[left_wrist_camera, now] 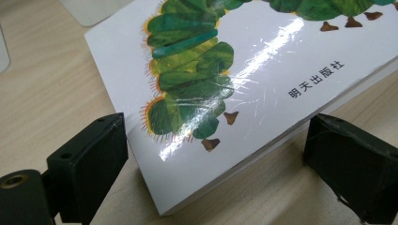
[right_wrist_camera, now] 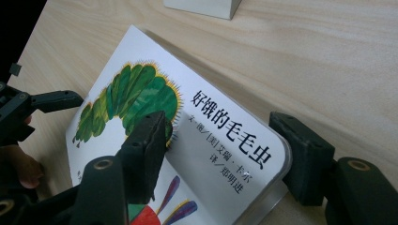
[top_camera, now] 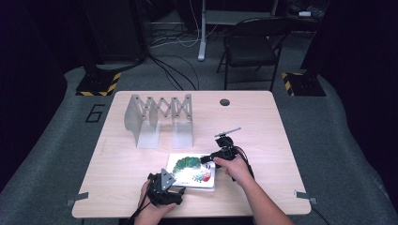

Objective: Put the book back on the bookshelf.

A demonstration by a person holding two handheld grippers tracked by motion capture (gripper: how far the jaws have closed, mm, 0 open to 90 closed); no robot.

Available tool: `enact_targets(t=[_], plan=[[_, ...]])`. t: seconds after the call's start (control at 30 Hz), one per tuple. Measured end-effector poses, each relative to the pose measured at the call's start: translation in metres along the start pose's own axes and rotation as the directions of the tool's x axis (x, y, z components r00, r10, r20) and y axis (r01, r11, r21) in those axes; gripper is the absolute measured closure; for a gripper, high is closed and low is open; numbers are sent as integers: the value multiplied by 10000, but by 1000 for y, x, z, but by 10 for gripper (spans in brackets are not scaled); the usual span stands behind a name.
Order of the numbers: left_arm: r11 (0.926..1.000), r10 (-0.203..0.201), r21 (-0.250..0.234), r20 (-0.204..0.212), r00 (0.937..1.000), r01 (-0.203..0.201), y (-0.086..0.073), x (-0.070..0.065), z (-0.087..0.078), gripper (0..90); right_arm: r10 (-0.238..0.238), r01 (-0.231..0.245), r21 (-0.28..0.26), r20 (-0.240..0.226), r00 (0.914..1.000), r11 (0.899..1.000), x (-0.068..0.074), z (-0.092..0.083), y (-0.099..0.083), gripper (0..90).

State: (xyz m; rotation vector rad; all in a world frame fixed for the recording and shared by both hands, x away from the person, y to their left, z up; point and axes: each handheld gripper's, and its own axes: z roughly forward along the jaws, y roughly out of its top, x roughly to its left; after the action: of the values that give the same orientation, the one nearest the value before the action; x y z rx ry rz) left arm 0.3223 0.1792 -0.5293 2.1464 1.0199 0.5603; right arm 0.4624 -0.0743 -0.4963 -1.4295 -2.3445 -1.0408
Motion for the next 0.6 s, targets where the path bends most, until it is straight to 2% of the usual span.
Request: enact_targets(t=[0.13, 0.2, 0.43, 0.47, 0.5, 0.53, 0.57, 0.6], plan=[[9999, -147, -16, 69, 9999, 147, 0, 2, 1, 56, -182, 181, -11, -77, 9998, 9998, -2, 0, 0, 387], [9999, -90, 48, 131, 9999, 90, 0, 4, 1, 54, -231, 232, 20, -131, 9996, 9997, -2, -1, 0, 391], [9972, -337, 693, 875, 9956, 277, 2, 14, 0, 59, 20, -7, 336, -363, 9993, 9994, -5, -3, -1, 417], [9974, -261, 697, 918, 9954, 197, 3, 15, 0, 60, -94, 105, 271, -386, 9992, 9996, -7, -3, -1, 421], [9966, -366, 774, 1033, 9940, 287, 4, 16, 0, 63, -13, 26, 314, -411, 9992, 9995, -6, -4, 0, 424], [9965, -234, 818, 1117, 9935, 142, 4, 19, -1, 65, -10, 24, 323, -430, 9991, 9995, -6, -4, 0, 425], [9965, -404, 776, 1205, 9919, 312, 4, 20, -1, 68, -9, 25, 348, -451, 9990, 9994, -6, -5, 0, 427], [9966, -396, 764, 1274, 9911, 300, 5, 22, -1, 78, -16, 32, 359, -461, 9989, 9993, -6, -5, 0, 429]])
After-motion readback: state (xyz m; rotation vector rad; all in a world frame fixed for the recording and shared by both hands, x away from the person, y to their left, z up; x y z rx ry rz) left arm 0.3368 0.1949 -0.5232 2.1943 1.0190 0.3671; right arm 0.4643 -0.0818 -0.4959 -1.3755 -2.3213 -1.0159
